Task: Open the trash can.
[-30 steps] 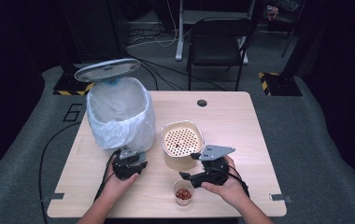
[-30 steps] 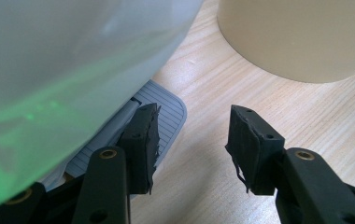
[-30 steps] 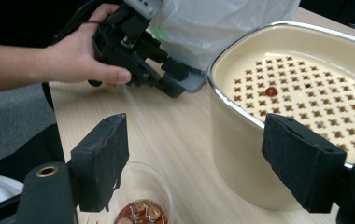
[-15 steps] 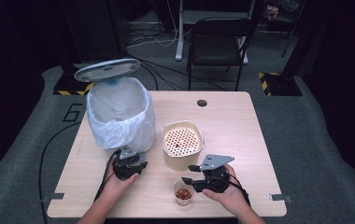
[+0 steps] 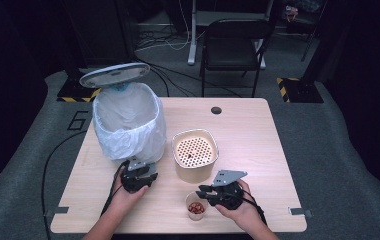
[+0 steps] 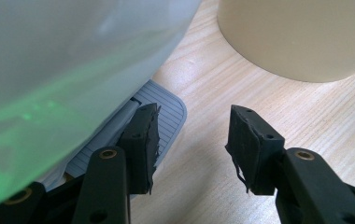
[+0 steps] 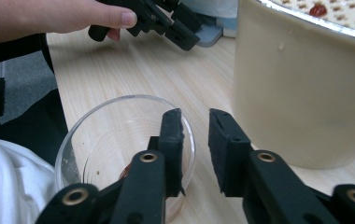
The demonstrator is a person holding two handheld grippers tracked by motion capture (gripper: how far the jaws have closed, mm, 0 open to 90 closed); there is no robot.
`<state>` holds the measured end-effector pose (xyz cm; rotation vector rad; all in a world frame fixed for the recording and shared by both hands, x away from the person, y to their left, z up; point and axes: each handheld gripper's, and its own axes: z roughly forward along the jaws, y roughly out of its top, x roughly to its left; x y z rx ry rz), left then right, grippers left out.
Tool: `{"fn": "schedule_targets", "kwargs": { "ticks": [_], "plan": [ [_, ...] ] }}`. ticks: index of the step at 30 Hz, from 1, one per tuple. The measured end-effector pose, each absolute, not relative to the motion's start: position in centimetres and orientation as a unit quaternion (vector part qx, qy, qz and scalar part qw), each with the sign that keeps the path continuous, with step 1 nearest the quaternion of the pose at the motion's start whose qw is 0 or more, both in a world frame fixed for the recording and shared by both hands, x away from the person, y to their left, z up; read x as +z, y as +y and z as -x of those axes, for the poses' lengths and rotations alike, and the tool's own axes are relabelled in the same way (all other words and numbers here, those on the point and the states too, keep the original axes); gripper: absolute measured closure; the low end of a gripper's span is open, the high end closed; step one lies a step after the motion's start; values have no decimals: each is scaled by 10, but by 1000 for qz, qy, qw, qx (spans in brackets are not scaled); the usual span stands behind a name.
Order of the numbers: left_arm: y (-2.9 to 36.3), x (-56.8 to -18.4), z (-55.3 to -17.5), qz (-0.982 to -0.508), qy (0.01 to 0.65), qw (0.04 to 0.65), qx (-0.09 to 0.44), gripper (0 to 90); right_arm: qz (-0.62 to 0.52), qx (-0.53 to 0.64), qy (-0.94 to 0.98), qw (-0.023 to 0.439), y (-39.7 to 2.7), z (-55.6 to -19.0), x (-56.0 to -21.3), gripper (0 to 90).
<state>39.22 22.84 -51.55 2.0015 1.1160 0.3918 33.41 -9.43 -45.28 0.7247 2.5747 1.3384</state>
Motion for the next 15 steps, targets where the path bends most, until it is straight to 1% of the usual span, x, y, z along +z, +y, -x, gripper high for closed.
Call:
{"fn": "schedule_targets", "kwargs": {
  "ticks": [8,10,11,15],
  "plan": [
    [229,-516,-393,-793,435,397,156,533,-241,445,860,68,-94,-335,-456,830],
    [228,-516,-392,-790,439,399,154,533,-240,446,860,63,-94,-335,-456,833],
    [231,-515,-393,-800,431,387,156,533,-241,446,860,62,-94,-335,-456,837],
    [231,-514,-392,-802,430,383,157,533,-237,450,859,58,-95,-336,-456,845]
  ]
}}
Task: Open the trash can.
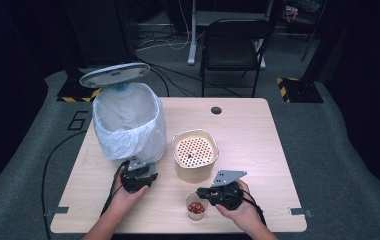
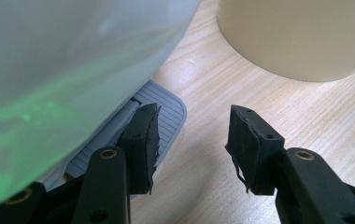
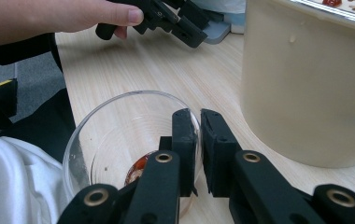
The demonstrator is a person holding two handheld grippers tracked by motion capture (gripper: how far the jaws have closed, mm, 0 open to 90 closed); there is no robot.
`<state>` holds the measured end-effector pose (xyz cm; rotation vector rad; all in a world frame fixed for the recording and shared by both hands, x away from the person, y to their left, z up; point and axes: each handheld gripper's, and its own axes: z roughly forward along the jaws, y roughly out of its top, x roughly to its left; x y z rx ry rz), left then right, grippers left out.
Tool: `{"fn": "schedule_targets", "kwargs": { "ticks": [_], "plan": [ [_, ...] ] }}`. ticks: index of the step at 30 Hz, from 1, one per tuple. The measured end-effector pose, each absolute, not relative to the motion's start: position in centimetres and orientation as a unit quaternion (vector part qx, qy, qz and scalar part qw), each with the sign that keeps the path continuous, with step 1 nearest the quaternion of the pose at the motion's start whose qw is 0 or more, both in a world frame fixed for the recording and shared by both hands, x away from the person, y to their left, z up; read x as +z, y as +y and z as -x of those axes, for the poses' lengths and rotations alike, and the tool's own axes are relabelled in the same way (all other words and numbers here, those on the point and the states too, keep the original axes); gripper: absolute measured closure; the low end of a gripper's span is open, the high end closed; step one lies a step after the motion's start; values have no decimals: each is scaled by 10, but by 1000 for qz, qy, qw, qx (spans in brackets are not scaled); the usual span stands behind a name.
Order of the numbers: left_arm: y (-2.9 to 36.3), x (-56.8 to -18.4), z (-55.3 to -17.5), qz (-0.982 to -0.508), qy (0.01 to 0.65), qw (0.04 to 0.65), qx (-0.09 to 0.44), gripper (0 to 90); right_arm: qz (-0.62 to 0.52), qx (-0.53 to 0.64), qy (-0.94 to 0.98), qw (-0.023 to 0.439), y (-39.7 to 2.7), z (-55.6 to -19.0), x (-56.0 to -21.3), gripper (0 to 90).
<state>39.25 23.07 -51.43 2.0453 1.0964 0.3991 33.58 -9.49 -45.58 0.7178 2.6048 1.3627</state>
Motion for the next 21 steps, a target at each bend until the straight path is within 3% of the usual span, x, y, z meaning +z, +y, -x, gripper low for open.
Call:
{"fn": "schedule_targets", "kwargs": {
  "ticks": [21],
  "plan": [
    [231,-514,-393,-802,429,385,157,533,-287,442,845,88,-132,-353,-452,853]
  ]
}}
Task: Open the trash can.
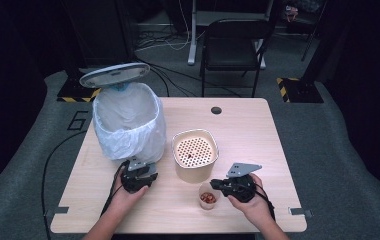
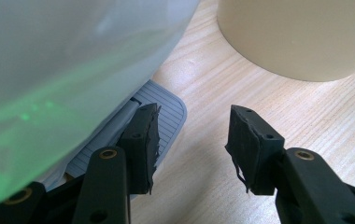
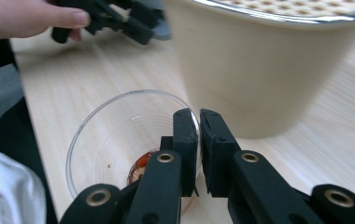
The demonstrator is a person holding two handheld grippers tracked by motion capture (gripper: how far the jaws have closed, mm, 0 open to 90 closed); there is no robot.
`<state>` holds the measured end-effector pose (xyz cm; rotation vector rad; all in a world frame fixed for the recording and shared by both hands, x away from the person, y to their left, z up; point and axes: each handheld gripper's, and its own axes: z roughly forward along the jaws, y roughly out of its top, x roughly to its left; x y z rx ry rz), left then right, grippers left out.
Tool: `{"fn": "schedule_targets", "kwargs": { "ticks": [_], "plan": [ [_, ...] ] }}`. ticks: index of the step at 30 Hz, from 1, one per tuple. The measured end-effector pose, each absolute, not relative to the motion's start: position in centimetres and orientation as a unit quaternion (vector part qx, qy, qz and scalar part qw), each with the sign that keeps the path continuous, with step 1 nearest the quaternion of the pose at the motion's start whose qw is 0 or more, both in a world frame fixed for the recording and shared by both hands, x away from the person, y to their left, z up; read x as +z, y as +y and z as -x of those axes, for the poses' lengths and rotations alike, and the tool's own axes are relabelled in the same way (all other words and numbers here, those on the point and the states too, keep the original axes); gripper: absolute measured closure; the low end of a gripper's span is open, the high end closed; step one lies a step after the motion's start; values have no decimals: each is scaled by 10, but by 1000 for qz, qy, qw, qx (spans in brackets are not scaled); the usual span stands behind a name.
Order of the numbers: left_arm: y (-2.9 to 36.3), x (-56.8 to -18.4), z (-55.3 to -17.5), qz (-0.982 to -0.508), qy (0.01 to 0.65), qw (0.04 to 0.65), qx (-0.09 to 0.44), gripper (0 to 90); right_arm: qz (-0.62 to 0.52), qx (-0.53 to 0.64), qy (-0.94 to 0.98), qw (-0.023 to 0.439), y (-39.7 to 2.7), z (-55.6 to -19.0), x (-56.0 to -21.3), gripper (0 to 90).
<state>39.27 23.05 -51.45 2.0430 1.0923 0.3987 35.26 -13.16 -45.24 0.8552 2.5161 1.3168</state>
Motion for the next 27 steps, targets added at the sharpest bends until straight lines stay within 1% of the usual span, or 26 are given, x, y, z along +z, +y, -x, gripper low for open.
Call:
{"fn": "schedule_targets", "kwargs": {
  "ticks": [4,9,10,18,23,25,26,27],
  "plan": [
    [231,-514,-392,-803,429,383,155,533,-325,437,832,105,-158,-362,-452,853],
    [231,-515,-393,-802,428,386,158,533,-359,434,818,117,-177,-370,-452,853],
    [230,-515,-393,-801,429,387,159,533,-371,431,813,126,-187,-376,-452,852],
    [230,-515,-393,-801,428,386,159,533,-406,427,795,146,-213,-391,-451,853],
    [230,-515,-393,-802,427,386,159,533,-418,429,788,144,-220,-394,-453,846],
    [230,-515,-393,-802,427,386,159,533,-419,431,787,141,-220,-394,-453,834],
    [230,-515,-393,-801,428,387,159,533,-423,437,782,137,-221,-394,-453,768],
    [230,-515,-393,-801,429,387,158,533,-426,439,780,136,-221,-395,-452,749]
  ]
}}
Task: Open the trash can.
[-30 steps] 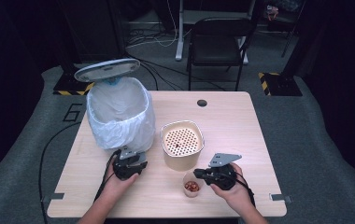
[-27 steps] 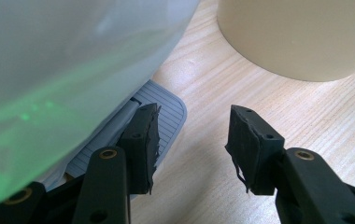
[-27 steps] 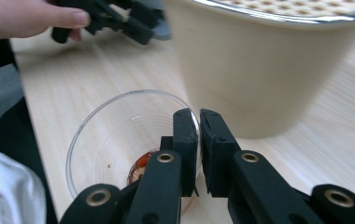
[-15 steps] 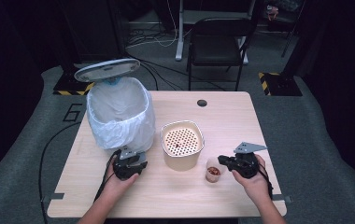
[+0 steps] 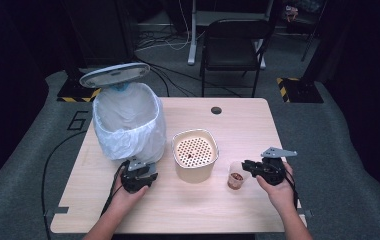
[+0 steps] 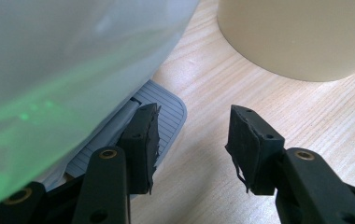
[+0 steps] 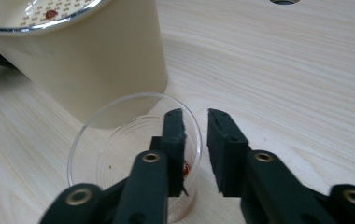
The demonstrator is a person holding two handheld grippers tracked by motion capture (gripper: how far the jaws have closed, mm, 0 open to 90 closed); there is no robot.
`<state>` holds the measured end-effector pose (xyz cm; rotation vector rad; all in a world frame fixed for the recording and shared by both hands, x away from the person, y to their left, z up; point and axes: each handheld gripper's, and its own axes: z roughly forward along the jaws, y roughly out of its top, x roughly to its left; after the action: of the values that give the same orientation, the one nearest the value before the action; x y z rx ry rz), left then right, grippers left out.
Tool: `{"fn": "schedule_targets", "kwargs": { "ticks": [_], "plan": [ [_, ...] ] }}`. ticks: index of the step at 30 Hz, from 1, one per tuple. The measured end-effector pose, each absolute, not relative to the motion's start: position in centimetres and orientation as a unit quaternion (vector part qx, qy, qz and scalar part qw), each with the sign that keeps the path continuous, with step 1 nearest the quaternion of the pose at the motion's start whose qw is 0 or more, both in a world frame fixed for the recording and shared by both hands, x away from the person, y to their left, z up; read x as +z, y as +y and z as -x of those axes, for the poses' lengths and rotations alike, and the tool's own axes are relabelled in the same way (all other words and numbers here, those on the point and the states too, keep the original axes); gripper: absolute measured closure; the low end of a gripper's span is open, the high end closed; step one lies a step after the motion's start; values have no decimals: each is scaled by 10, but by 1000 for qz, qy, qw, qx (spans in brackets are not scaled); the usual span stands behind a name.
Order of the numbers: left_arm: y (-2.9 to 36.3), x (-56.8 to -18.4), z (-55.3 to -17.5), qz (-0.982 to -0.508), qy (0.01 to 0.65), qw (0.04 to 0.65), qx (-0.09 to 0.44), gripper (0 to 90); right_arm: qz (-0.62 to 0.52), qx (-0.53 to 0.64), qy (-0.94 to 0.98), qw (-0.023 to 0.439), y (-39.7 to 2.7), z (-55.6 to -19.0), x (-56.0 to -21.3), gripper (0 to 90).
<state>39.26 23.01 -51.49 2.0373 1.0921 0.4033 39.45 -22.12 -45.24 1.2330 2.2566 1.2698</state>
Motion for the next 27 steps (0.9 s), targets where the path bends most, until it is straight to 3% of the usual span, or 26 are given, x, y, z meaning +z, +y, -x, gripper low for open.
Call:
{"fn": "schedule_targets", "kwargs": {
  "ticks": [13,27],
  "plan": [
    [230,-515,-393,-801,428,387,161,532,-409,450,777,163,-207,-397,-425,621],
    [229,-515,-392,-797,432,391,159,532,-392,456,786,142,-154,-431,-408,533]
  ]
}}
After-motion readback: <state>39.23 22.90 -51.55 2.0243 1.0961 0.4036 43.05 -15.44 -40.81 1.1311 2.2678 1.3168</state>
